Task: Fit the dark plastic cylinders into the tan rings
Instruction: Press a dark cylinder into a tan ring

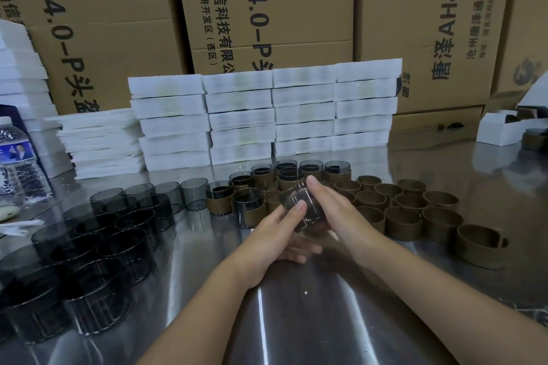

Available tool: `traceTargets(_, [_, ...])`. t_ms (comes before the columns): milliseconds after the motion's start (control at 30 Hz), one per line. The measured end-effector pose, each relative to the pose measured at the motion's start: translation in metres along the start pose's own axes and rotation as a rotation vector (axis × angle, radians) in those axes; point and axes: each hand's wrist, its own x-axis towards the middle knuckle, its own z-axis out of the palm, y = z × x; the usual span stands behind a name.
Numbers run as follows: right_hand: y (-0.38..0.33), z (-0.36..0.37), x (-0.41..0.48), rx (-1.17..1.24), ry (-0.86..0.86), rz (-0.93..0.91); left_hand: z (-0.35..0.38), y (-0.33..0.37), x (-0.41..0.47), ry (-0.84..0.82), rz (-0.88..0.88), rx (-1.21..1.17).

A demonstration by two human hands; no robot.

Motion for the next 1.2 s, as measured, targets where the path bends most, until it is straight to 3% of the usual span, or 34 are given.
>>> traceTargets(200, [0.001,-0.002,0.002,0.141,-0.059,0.025,0.001,0.000,0.001,-0.043,-0.035,-0.080])
traceTargets(333, [0.004,-0.002,0.002,0.132,0.029,-0.043,0.003,0.000,0.003,0.033,-0.023,-0.013])
traceTargets(467, [0.011,-0.003,0.004,-0.092,0.212,-0.205,0.002,-0.003,0.004,0.109,0.011,0.080])
traceTargets(567, [0.012,-0.003,0.004,-0.182,0.244,-0.233,0.002,-0.005,0.004,0.150,0.008,0.078])
traceTargets(833, [0.010,-0.003,0.005,-0.066,0.172,-0.206,0.000,-0.001,0.002,0.168,0.039,0.078])
traceTargets(1200, [-0.003,-0.006,0.002,0.231,-0.039,0.067,-0.001,0.002,-0.002,-0.002,0.066,-0.044])
